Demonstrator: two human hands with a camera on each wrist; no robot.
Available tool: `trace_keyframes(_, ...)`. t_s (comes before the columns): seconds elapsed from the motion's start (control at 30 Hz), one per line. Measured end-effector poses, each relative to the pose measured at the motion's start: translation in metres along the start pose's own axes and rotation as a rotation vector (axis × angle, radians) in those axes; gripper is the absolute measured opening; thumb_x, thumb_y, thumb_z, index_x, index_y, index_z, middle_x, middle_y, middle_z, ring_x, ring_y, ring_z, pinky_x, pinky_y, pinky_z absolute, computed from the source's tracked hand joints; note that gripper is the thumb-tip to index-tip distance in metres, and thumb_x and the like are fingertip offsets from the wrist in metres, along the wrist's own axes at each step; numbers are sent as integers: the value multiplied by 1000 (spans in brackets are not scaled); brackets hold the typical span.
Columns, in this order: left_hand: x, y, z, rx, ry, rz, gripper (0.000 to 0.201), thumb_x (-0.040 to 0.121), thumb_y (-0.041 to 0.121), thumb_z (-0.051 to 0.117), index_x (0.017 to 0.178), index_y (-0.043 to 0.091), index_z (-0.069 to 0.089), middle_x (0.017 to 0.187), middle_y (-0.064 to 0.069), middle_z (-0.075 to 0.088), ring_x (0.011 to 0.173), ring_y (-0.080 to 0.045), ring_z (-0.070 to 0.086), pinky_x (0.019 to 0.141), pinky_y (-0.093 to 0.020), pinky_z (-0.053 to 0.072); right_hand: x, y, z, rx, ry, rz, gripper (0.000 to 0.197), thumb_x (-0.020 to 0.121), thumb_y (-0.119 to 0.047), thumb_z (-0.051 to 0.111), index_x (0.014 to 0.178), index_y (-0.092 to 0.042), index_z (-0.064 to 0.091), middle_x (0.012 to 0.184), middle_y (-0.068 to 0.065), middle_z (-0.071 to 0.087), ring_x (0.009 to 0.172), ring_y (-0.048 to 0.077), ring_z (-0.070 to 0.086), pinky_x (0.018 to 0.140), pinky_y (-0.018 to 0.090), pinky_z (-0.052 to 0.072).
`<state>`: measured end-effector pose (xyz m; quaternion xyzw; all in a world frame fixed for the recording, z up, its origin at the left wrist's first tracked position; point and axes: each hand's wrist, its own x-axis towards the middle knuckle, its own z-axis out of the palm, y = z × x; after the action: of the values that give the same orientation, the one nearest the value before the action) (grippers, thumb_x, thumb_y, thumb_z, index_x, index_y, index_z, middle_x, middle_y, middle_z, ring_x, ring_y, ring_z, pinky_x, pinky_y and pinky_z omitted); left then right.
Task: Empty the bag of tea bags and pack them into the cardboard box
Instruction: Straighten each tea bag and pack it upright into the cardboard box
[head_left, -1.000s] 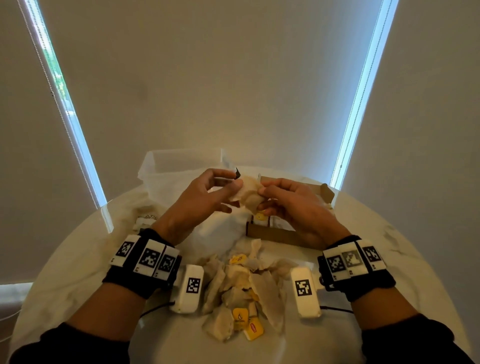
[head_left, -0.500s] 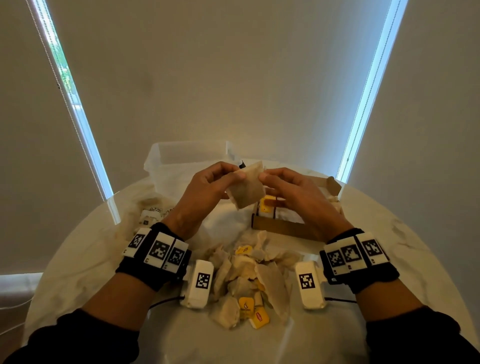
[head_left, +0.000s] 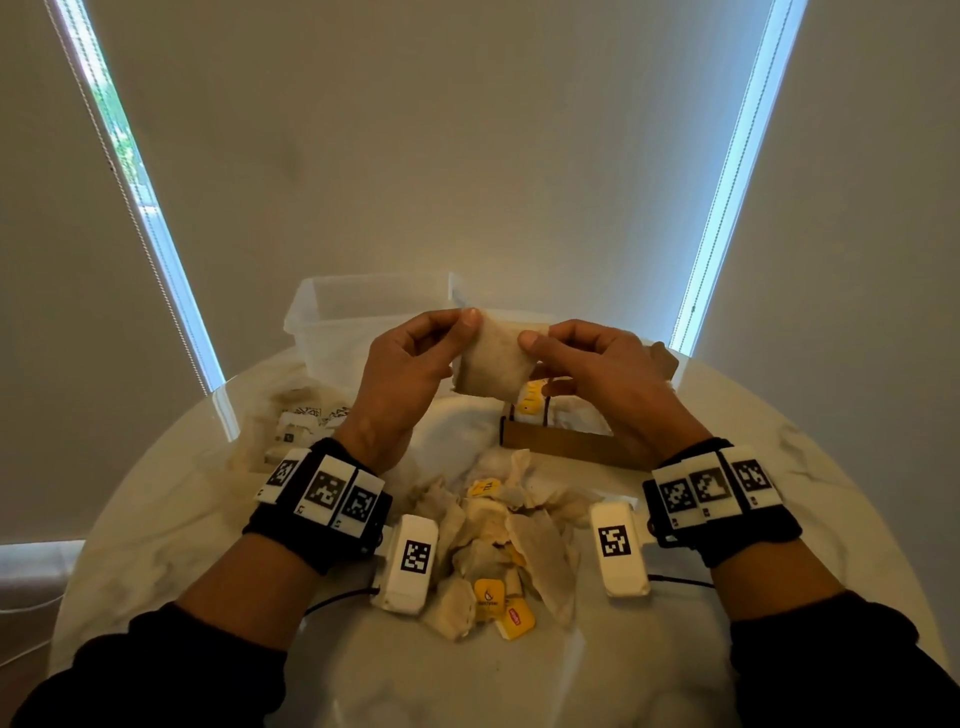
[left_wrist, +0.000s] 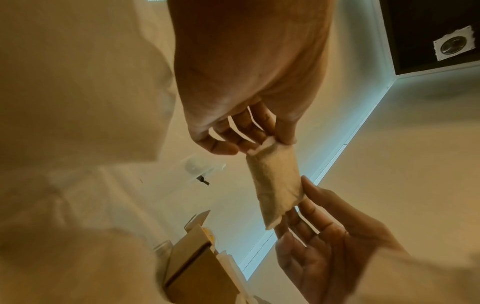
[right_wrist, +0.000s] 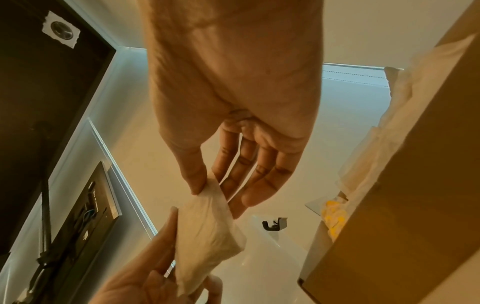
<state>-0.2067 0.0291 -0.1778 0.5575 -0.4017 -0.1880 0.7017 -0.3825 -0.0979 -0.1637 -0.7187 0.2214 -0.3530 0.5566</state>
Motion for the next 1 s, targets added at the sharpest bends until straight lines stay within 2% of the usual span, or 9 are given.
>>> trace_keyframes(0.1,-1,1,0,57,-16,56,21,100,33,72,116,23,80,108,11,81,102,0,73,79,-16,56,-1,0,1,-40,-29,-21,20,94,-33,80,105,-16,79,99,0,81,93,14,78,83,31,65)
trace_keyframes(0.27,-1,3,-2,119,-17,59,22,99,37,73,116,25,80,104,9,81,95,-4,72,76,-19,57,-1,-3,-2,-47,0,-102,15,93,-29,80,104,-19,80,101,-1,82,97,15,78,82,31,66)
trace_keyframes(0.43,-3,3,5,134,-61,91,22,99,36,73,116,24,81,106,9,81,102,-8,74,84,-26,61,-2,1,-1,-212,-102,-50,34,86,-41,86,115,-30,73,107,-8,78,97,8,76,81,29,66)
trace_keyframes(0.53,-5,2,7,153,-119,117,23,98,36,73,115,23,81,108,8,81,106,-10,74,91,-29,60,-2,7,2,-357,-138,-64,30,87,-44,85,111,-27,77,100,-2,80,92,18,76,82,44,66)
trace_keyframes(0.63,-6,5,7,191,-134,72,29,98,49,67,117,32,79,108,12,80,103,-8,74,86,-30,60,4,1,-15,-434,-12,-80,25,88,-47,83,104,-27,80,90,-2,80,86,20,76,82,50,65)
trace_keyframes(0.73,-7,4,6,255,-196,-15,29,100,55,62,115,37,79,106,16,80,102,-10,73,89,-32,60,9,-14,-52,-395,170,-73,28,92,-48,80,107,-25,77,95,-2,79,85,19,77,77,41,67)
trace_keyframes(0.8,-8,0,5,318,-281,-51,26,100,52,64,113,37,81,108,18,79,105,-9,71,89,-32,59,13,-22,-79,-458,191,-29,30,95,-47,76,112,-23,73,100,0,78,83,18,77,73,35,65)
trace_keyframes(0.9,-9,-4,6,407,-405,-70,26,98,52,65,114,38,81,111,23,78,103,0,70,88,-29,59,19,-27,-104,-739,49,81,31,98,-44,72,114,-18,70,101,3,75,84,20,76,72,32,62)
trace_keyframes(1.0,-10,-5,8,444,-484,-90,29,96,55,64,117,42,79,116,24,76,106,2,70,95,-29,57,22,-20,-119,-959,-135,202,32,97,-44,72,117,-20,69,105,1,73,86,20,74,68,29,58)
